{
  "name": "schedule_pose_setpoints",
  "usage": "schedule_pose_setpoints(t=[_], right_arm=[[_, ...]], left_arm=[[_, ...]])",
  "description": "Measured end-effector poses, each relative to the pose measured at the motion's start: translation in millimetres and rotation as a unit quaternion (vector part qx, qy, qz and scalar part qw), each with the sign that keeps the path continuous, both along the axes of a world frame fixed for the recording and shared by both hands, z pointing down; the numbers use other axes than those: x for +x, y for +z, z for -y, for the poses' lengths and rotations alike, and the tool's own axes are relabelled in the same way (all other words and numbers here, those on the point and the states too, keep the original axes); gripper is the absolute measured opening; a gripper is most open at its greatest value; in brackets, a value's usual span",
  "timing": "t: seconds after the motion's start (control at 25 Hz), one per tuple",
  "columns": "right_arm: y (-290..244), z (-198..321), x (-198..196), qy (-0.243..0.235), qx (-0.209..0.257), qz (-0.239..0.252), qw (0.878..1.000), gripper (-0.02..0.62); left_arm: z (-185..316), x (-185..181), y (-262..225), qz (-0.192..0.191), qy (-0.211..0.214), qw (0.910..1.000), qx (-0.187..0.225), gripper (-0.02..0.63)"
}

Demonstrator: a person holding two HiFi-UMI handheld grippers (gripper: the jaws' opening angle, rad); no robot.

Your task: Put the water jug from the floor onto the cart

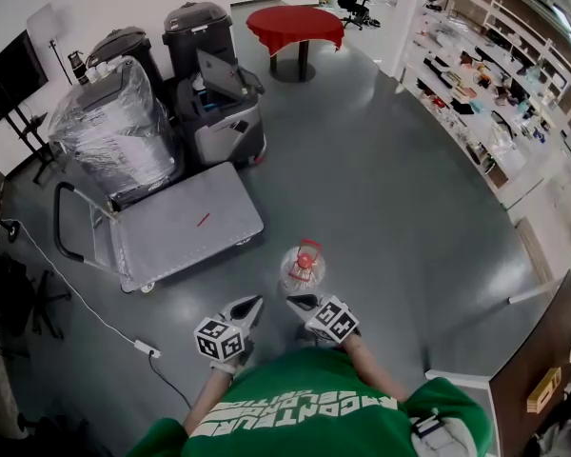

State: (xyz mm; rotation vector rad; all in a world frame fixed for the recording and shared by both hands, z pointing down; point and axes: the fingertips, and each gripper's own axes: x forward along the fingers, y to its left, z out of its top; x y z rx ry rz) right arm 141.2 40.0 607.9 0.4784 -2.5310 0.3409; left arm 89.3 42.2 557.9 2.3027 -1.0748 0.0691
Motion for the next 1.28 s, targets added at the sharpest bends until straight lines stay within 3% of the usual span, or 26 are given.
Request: schedule_pose_setpoints(t=[0.76,1.12,1.28], right_arm=[[13.3,50.7,84.7,0.067,-0.010,0.004,0.998,-0.008],[19.0,57.2,113.0,0.067,-0.018,-0.005,0.998,-0.008],[24.1,61.0,110.2,0.063,-0.028,-0.004,0.998,-0.008]], left_arm=[[50.7,82.0,11.3,0.009,0.063,0.9977,-0.022,0.009],[63.8,100.9,12.4,-0.006,0.052,0.9984,-0.022,0.009],[63.8,92.9,16.1,-0.017,0.043,0.9985,-0.027,0.009]])
